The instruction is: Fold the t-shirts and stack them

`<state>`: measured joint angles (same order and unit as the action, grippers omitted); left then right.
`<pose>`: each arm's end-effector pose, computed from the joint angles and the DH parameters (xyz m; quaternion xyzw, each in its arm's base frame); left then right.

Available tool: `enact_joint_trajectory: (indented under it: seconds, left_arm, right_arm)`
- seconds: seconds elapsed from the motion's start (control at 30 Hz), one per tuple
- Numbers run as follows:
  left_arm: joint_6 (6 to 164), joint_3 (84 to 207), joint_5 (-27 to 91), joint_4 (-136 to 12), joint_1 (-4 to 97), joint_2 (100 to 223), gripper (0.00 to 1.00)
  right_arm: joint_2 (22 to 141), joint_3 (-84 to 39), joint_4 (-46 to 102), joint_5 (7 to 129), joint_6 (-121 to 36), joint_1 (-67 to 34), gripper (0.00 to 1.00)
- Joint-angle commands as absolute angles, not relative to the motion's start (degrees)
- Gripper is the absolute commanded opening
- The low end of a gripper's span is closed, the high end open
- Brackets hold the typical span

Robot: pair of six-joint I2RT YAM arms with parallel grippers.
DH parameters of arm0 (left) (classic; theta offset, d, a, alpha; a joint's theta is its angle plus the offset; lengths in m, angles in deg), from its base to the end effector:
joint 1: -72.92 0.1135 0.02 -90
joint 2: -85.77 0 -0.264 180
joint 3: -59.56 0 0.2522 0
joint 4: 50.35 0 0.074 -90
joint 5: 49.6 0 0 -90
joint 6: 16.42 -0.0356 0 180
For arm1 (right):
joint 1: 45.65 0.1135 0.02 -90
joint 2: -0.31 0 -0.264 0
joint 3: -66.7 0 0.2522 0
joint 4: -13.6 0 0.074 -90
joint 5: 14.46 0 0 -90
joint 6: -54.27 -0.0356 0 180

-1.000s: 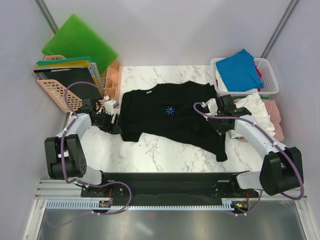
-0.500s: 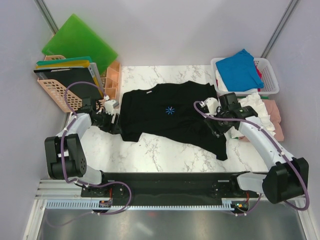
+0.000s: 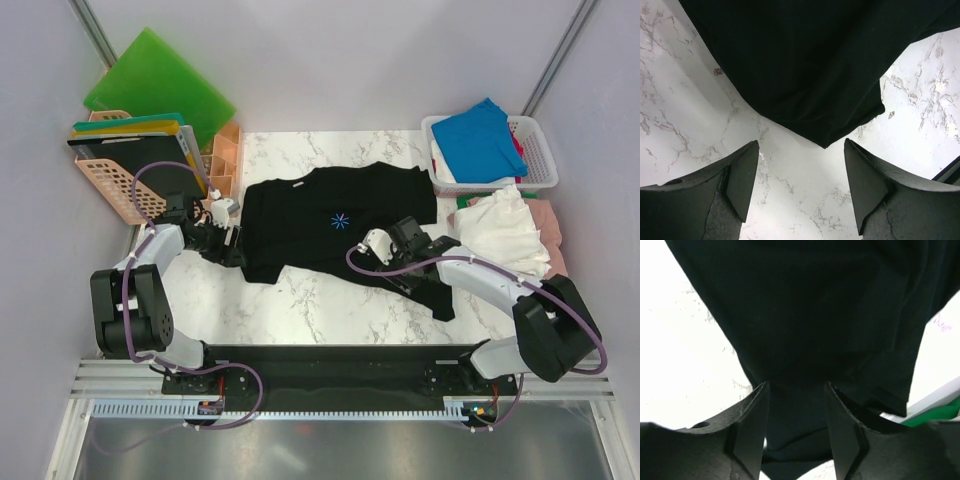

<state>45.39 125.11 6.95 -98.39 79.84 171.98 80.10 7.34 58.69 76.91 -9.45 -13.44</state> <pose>0.2766 0.0138 0.1913 0.2260 0.9152 -0.2163 0.2541 0.2162 0.1352 0.1855 -0.4752 0.8539 -0.0007 0.2123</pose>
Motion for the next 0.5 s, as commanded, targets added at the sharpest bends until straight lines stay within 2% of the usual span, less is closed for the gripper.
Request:
enact_joint_trajectory:
  seconds: [0.0, 0.17, 0.47]
  left_arm:
    - [45.89, 127.11, 6.30, -98.65, 79.51, 171.73, 0.76]
    - [46.24, 127.73, 6.48, -99.00, 78.99, 171.55, 0.76]
    - [45.10, 126.93, 8.06, -99.09, 78.90, 171.11, 0.76]
  right_arm:
    - [82.13, 4.69, 54.08, 78.97, -10.77, -11.64, 0.56]
    - [86.00, 2.15, 53.72, 79.32, -10.94, -9.44, 0.60]
    - [85.92, 1.08, 55.75, 79.32, -11.65, -6.71, 0.59]
